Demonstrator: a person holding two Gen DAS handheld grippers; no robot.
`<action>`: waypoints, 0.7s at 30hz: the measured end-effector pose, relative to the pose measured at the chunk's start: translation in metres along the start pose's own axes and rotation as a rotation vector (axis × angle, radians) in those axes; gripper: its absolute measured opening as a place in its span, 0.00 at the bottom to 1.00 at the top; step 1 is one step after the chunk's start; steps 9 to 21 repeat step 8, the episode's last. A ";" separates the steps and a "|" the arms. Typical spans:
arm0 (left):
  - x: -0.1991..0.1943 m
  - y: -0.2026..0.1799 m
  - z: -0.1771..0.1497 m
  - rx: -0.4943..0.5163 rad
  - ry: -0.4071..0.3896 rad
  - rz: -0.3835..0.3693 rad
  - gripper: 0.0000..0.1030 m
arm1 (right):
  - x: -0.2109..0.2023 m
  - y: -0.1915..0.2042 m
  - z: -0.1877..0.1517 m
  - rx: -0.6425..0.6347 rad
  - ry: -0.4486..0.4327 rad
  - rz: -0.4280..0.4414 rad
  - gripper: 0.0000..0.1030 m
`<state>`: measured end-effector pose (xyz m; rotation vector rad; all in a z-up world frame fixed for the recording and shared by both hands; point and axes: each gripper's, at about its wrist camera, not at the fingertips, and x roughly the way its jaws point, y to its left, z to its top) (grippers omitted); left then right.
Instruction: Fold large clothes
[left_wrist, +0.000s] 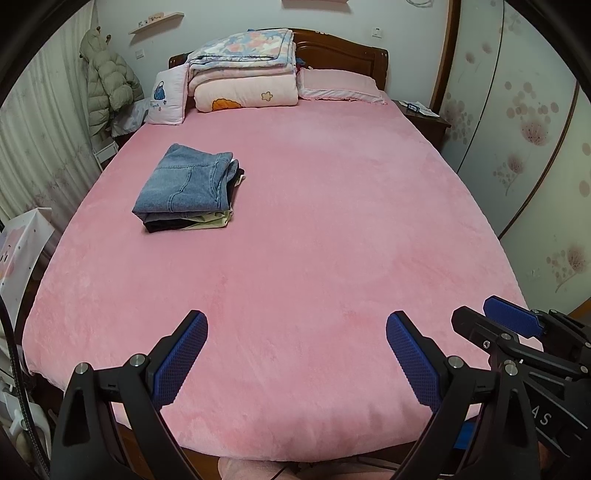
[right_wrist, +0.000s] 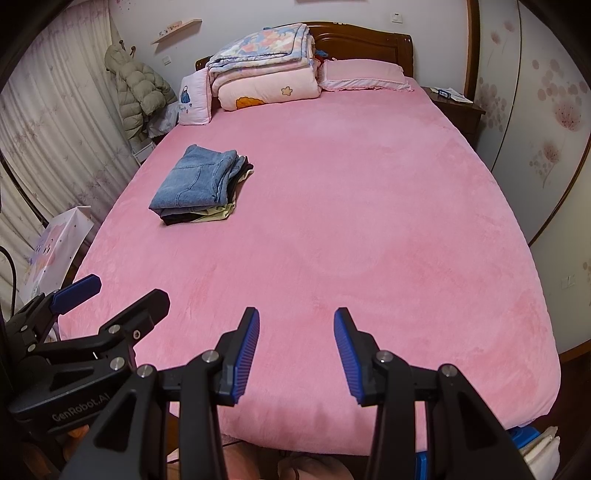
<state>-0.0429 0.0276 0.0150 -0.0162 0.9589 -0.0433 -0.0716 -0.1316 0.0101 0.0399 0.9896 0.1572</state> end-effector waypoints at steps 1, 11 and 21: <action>0.000 0.000 0.000 0.000 0.000 0.000 0.94 | 0.000 0.000 0.000 0.000 0.001 0.000 0.41; 0.000 0.000 0.000 0.001 -0.001 0.000 0.94 | 0.000 -0.001 0.001 0.000 0.000 0.001 0.41; 0.000 0.000 0.000 0.001 -0.001 0.000 0.94 | 0.000 -0.001 0.001 0.000 0.000 0.001 0.41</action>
